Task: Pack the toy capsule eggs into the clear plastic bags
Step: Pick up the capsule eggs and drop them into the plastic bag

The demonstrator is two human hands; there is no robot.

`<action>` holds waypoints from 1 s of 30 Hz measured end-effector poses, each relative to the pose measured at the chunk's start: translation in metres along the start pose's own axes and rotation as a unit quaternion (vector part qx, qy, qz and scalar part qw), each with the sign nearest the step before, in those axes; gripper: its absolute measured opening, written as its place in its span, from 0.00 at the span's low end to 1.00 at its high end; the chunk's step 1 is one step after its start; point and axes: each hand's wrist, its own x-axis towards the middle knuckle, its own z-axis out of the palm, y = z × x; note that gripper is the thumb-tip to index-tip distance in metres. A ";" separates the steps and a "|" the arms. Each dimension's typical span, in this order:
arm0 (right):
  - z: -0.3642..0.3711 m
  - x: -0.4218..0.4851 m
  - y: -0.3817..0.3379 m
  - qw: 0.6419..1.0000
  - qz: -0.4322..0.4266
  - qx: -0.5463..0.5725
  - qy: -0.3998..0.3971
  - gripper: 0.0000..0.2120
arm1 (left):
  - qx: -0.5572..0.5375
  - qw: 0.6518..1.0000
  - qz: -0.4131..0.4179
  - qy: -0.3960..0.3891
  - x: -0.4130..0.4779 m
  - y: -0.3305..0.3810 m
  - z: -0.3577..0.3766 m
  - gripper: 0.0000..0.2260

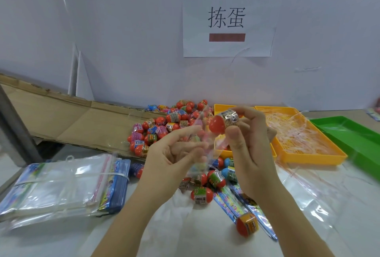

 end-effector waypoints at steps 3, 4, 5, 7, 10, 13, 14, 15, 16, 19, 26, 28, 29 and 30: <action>-0.001 0.001 -0.001 0.997 0.020 0.074 -0.004 0.18 | 0.001 1.000 0.009 0.019 0.001 0.001 0.000 0.13; -0.001 0.001 0.000 0.995 0.031 0.098 -0.003 0.20 | 0.001 1.000 0.008 0.026 0.001 0.001 0.000 0.11; -0.002 0.000 0.001 0.993 0.042 0.110 0.002 0.20 | -0.002 0.999 0.007 0.034 0.001 0.001 0.000 0.09; -0.003 0.001 0.000 0.992 0.053 0.110 0.024 0.18 | -0.029 0.998 -0.004 0.053 0.002 0.000 0.000 0.07; -0.004 0.005 0.000 0.988 0.069 0.128 0.043 0.21 | -0.079 0.993 -0.034 0.079 0.003 0.000 -0.002 0.08; -0.006 0.008 -0.002 0.984 0.088 0.154 0.036 0.21 | -0.097 0.989 -0.058 0.097 0.005 0.001 -0.004 0.08; -0.006 0.008 -0.002 0.983 0.084 0.159 0.033 0.24 | -0.095 0.988 -0.062 0.101 0.005 0.001 -0.004 0.09; -0.007 0.008 -0.002 0.982 0.082 0.168 0.034 0.26 | -0.093 0.988 -0.062 0.103 0.005 0.002 -0.004 0.09; -0.009 0.008 -0.002 0.979 0.086 0.181 0.031 0.26 | -0.093 0.988 -0.061 0.104 0.004 0.002 -0.004 0.09; -0.014 0.010 0.000 0.961 0.145 0.234 -0.041 0.19 | -0.097 0.988 -0.052 0.110 0.003 0.003 -0.003 0.09; -0.012 0.010 0.001 0.962 0.145 0.225 0.043 0.12 | 0.007 0.980 -0.012 0.200 0.003 -0.003 0.003 0.09; -0.014 0.010 0.002 0.952 0.145 0.262 0.055 0.16 | 0.027 0.964 -0.014 0.265 0.001 -0.006 0.004 0.10; -0.014 0.010 0.001 0.945 0.154 0.289 0.014 0.16 | 0.062 0.954 0.002 0.293 -0.001 -0.007 0.005 0.10; -0.013 0.009 -0.001 0.934 0.171 0.308 -0.050 0.15 | 0.123 0.943 0.035 0.308 -0.004 -0.006 0.006 0.10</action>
